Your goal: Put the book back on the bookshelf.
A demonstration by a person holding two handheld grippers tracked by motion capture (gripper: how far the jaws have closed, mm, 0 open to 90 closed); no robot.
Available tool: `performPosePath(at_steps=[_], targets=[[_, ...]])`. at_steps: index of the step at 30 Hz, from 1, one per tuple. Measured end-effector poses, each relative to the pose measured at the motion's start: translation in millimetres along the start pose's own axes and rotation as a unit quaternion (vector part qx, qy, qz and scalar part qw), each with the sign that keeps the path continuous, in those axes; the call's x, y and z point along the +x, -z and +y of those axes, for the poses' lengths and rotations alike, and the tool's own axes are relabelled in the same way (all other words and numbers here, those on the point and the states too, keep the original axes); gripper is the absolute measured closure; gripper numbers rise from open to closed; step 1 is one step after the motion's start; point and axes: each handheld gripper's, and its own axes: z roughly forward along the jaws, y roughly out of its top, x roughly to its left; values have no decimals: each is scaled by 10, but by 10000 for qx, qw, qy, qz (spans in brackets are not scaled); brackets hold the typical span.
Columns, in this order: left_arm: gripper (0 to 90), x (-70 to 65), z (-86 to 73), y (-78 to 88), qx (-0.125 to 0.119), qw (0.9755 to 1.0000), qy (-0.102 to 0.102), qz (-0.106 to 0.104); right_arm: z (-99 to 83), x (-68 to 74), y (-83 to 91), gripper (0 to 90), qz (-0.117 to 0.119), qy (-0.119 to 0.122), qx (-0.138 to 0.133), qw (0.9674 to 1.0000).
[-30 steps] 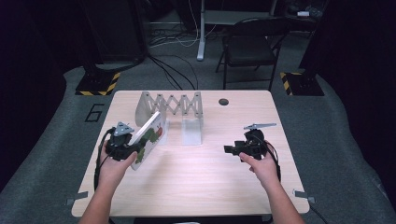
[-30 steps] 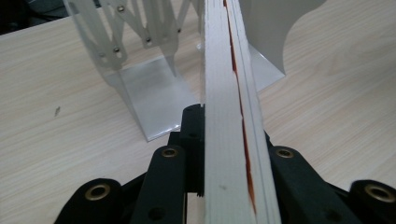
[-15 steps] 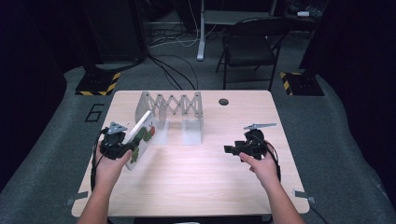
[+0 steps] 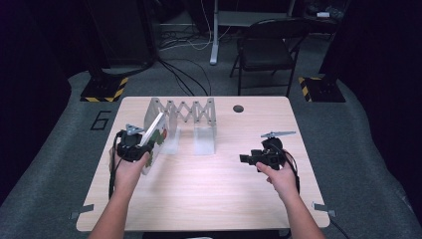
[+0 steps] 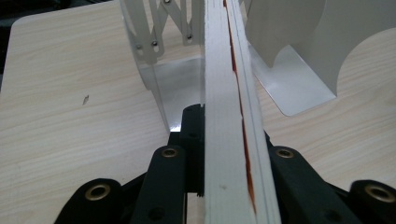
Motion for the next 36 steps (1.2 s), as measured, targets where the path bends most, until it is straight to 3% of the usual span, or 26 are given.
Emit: performPosePath(at_steps=[16,22,36], targets=[[762,-22,135,-338,58,9996,149,238,-5,-2,-18,375,11,-34,31,10000],[762,-6,154,-423,142,9993,111,314,-10,-11,-28,374,10,-43,44,10000],[762,-16,177,-590,142,9984,285,478,-16,-22,-42,375,37,-19,50,10000]])
